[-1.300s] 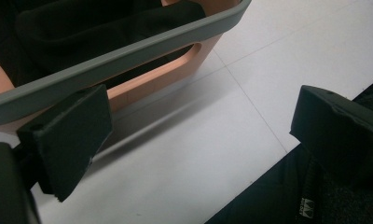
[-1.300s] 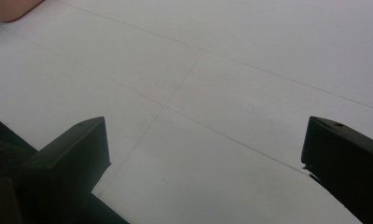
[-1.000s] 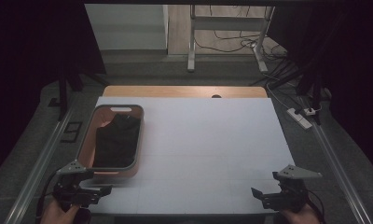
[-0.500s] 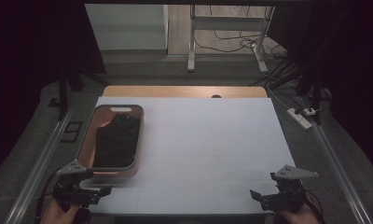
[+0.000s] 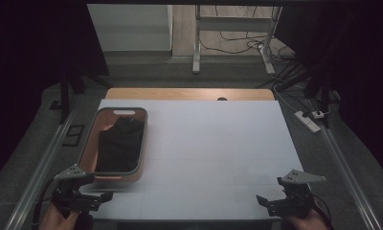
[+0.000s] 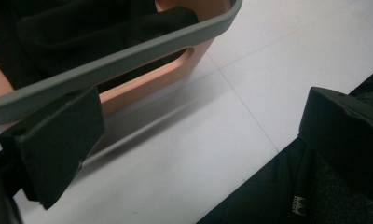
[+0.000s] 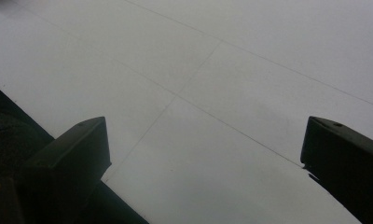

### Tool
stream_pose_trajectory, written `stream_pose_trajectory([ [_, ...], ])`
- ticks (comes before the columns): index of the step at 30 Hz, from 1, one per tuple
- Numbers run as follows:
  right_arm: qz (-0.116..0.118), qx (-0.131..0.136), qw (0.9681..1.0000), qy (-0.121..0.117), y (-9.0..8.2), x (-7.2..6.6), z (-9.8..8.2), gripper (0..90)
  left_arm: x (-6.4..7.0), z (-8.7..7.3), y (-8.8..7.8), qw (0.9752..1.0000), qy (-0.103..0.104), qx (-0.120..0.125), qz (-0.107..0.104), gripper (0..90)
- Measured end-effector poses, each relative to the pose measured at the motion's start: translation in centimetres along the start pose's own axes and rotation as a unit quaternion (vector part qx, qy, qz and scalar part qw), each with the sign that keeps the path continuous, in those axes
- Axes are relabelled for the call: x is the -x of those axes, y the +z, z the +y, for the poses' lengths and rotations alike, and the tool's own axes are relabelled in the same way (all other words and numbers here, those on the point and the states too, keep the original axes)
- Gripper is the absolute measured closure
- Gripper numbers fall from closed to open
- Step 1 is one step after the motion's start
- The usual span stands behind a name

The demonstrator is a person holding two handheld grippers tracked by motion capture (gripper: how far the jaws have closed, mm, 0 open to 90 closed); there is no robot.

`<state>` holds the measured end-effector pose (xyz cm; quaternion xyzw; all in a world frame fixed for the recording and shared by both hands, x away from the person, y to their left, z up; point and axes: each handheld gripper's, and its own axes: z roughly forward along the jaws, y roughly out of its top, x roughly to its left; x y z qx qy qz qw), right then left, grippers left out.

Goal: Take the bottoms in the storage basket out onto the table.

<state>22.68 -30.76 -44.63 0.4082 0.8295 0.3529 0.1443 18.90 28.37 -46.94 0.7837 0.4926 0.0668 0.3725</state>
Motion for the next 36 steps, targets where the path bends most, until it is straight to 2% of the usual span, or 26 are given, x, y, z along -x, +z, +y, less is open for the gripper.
stream_pose_trajectory([
  [6, 0.0, -0.001, 1.0, -0.002, 0.0, 0.0, 0.0, 1.4, 0.1, 0.1, 0.1, 1.0, 0.006, -0.005, 0.002, 0.0],
  [13, 0.002, -0.003, 1.0, -0.004, 0.1, 0.0, 0.0, 1.4, 0.2, 0.3, 0.1, 0.9999, 0.015, -0.001, -0.007, 0.0],
  [20, 0.005, -0.004, 1.0, -0.003, 0.1, 0.0, 0.0, 1.5, 0.2, 0.8, -0.2, 0.9996, 0.023, -0.004, 0.013, 0.0],
  [28, 0.007, -0.006, 1.0, -0.002, 0.2, 0.0, 0.0, 1.5, 0.4, 1.8, 0.0, 0.9996, 0.025, -0.006, 0.007, 0.0],
  [36, 0.009, -0.009, 0.9999, -0.005, 0.2, 0.0, 0.1, 1.5, 0.3, 2.1, 0.2, 0.9996, 0.025, -0.005, 0.013, 0.0],
])
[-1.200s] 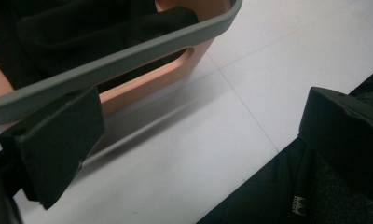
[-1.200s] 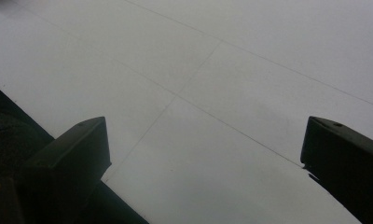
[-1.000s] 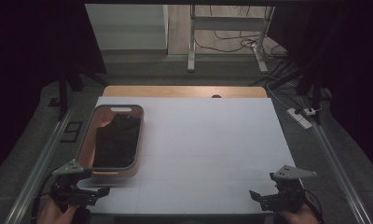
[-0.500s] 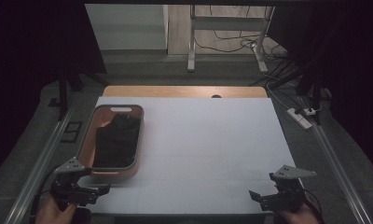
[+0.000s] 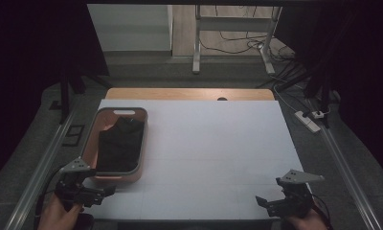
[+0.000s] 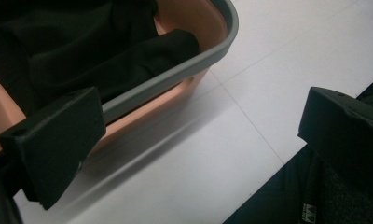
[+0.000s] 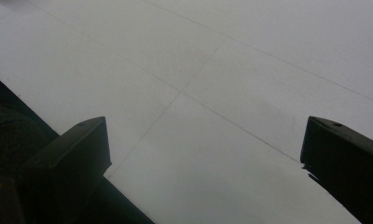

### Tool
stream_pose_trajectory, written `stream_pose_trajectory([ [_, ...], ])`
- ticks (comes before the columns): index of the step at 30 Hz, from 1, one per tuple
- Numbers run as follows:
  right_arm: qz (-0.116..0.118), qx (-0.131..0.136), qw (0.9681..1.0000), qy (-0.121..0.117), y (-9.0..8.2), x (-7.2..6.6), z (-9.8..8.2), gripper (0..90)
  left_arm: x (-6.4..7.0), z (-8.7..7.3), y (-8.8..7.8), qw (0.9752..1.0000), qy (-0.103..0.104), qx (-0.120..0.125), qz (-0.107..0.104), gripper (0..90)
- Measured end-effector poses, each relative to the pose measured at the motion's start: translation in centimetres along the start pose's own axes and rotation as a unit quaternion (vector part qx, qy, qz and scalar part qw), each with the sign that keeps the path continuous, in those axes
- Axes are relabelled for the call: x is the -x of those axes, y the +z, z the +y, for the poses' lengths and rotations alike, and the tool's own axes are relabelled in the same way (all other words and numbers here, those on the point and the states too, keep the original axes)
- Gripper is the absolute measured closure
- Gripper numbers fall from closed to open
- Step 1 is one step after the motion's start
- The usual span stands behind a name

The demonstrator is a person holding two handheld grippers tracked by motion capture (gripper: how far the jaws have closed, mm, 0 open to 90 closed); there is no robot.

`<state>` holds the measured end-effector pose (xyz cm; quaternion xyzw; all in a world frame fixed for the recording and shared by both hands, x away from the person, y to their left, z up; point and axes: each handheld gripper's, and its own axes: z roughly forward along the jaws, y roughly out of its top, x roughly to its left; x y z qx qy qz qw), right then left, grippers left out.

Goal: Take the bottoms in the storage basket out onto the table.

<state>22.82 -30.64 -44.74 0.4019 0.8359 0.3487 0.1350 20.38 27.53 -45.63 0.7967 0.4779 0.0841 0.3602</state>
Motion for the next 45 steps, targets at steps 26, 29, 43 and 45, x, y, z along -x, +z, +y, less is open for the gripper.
stream_pose_trajectory([
  [26, 0.006, -0.01, 0.9999, -0.003, 0.2, -0.1, 0.1, 1.5, -1.4, 2.7, 1.2, 0.9999, 0.001, 0.0, 0.013, 0.0],
  [29, 0.005, -0.011, 0.9999, -0.003, 0.2, -0.1, 0.1, 1.5, -1.6, 2.9, 1.5, 0.9999, 0.001, -0.002, 0.012, 0.0],
  [43, 0.005, -0.007, 1.0, 0.001, 0.1, 0.1, 0.0, 1.5, -2.6, 4.2, 2.6, 0.9999, 0.004, -0.006, 0.01, 0.3],
  [45, 0.004, -0.007, 1.0, 0.001, 0.1, 0.0, 0.0, 1.5, -2.7, 4.5, 2.8, 0.9999, 0.003, -0.006, 0.011, 0.5],
])
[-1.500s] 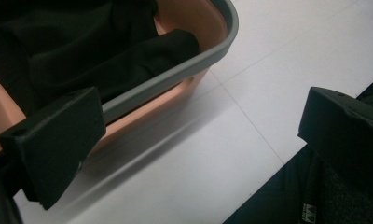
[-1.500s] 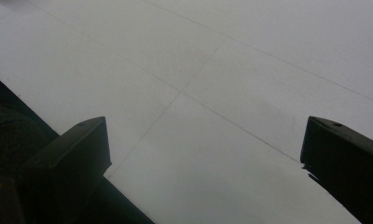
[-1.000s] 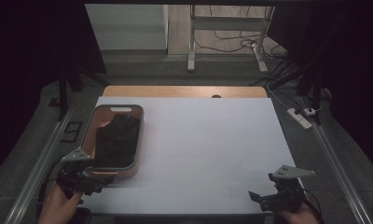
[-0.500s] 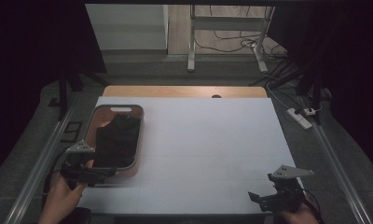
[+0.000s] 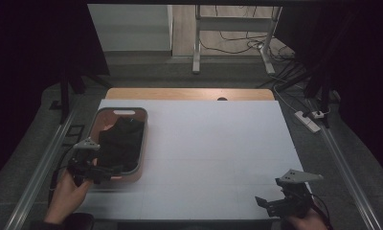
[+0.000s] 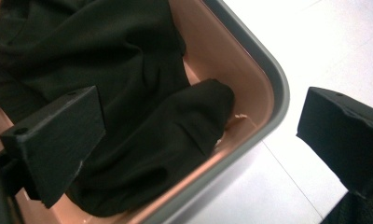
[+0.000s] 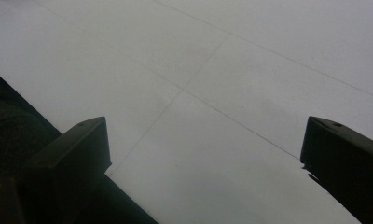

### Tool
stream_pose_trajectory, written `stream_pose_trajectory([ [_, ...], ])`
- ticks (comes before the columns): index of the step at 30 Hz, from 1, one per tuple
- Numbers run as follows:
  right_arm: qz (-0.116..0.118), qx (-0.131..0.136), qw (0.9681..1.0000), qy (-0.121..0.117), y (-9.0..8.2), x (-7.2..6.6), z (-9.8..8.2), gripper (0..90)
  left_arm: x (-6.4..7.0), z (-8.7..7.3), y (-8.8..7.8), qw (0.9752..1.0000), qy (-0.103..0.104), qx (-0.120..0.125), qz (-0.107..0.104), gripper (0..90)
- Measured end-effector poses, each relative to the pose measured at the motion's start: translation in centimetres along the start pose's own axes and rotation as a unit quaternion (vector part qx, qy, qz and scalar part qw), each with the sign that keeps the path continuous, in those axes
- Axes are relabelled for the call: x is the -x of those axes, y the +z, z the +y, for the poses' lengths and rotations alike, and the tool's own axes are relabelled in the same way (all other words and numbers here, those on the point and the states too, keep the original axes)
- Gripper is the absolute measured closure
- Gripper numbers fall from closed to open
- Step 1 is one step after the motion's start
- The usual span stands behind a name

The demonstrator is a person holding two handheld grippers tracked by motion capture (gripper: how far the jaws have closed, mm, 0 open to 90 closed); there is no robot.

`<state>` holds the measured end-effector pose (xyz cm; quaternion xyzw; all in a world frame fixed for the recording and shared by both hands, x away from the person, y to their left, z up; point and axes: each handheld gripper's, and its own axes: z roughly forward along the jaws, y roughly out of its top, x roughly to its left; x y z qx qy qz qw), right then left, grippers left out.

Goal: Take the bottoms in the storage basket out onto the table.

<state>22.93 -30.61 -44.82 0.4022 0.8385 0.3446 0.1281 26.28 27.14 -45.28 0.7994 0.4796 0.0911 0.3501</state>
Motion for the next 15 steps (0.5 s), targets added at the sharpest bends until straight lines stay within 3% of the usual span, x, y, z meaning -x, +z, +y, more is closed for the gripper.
stream_pose_trajectory([
  [15, -0.001, 0.001, 1.0, -0.001, 0.0, 0.0, 0.0, 1.5, -1.1, 1.1, 1.4, 0.9997, 0.007, -0.024, 0.007, 1.9],
])
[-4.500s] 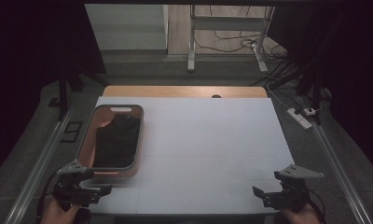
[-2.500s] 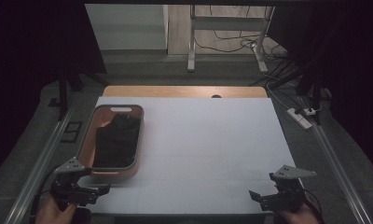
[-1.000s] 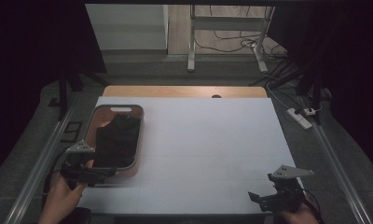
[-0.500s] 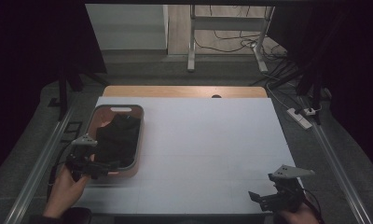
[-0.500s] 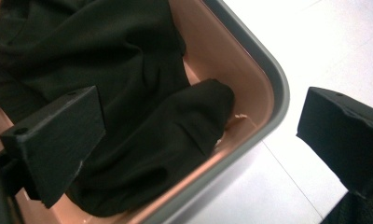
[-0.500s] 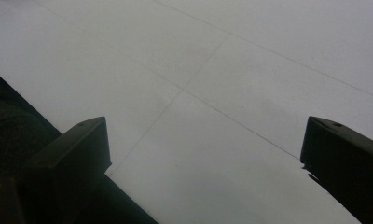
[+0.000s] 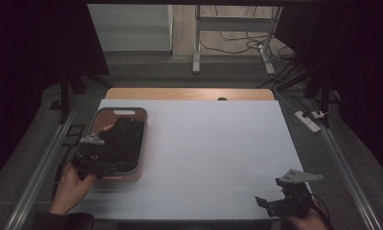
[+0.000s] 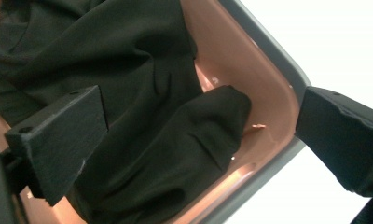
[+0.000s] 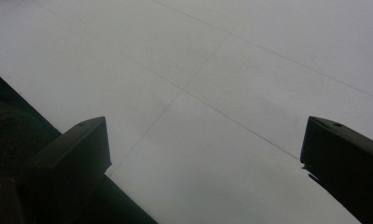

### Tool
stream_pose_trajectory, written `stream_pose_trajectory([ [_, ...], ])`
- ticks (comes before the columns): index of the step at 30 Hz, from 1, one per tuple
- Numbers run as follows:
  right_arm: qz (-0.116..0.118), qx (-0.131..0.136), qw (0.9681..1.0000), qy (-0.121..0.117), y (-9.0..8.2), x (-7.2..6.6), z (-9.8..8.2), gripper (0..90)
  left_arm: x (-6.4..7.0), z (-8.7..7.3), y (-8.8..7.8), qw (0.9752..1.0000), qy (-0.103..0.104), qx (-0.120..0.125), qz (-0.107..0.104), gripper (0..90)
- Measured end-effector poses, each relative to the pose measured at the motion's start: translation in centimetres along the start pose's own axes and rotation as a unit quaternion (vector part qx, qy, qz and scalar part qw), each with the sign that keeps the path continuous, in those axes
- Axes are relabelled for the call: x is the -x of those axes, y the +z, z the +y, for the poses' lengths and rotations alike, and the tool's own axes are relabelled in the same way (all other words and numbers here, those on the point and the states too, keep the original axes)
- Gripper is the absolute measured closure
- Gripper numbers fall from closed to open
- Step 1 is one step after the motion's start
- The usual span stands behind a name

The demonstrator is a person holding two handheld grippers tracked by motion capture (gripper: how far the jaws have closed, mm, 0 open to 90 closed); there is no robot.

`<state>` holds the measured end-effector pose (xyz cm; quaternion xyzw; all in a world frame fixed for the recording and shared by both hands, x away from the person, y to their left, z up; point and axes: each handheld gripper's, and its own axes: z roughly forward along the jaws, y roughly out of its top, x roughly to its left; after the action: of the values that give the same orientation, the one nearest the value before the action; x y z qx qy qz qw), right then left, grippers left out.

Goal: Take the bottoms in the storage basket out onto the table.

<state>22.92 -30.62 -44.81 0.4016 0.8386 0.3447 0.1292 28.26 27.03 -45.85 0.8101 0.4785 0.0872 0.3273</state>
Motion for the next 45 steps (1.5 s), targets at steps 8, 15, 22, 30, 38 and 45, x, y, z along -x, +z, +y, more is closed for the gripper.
stream_pose_trajectory([
  [8, 0.0, -0.001, 1.0, -0.002, 0.0, 0.0, 0.0, 1.5, -0.6, 0.7, 0.6, 0.9999, 0.006, -0.013, 0.008, 2.3],
  [15, 0.001, -0.002, 1.0, -0.003, 0.0, 0.0, 0.0, 1.5, -1.3, 1.4, 1.2, 0.9997, 0.0, -0.022, 0.01, 2.4],
  [22, 0.001, -0.003, 1.0, -0.003, 0.1, 0.0, 0.0, 1.5, -2.3, 1.9, 1.8, 0.9995, -0.008, -0.028, 0.011, 2.4],
  [30, -0.001, -0.005, 1.0, -0.003, 0.1, -0.1, 0.0, 1.5, -3.0, 2.7, 2.2, 0.9989, -0.016, -0.039, 0.022, 2.3],
  [38, 0.0, -0.005, 1.0, -0.004, 0.1, -0.1, 0.0, 1.5, -3.8, 3.5, 2.5, 0.9983, -0.021, -0.047, 0.025, 1.8],
  [45, 0.001, -0.006, 1.0, -0.005, 0.1, -0.1, 0.0, 1.5, -3.9, 4.5, 3.1, 0.9979, -0.019, -0.054, 0.029, 0.2],
])
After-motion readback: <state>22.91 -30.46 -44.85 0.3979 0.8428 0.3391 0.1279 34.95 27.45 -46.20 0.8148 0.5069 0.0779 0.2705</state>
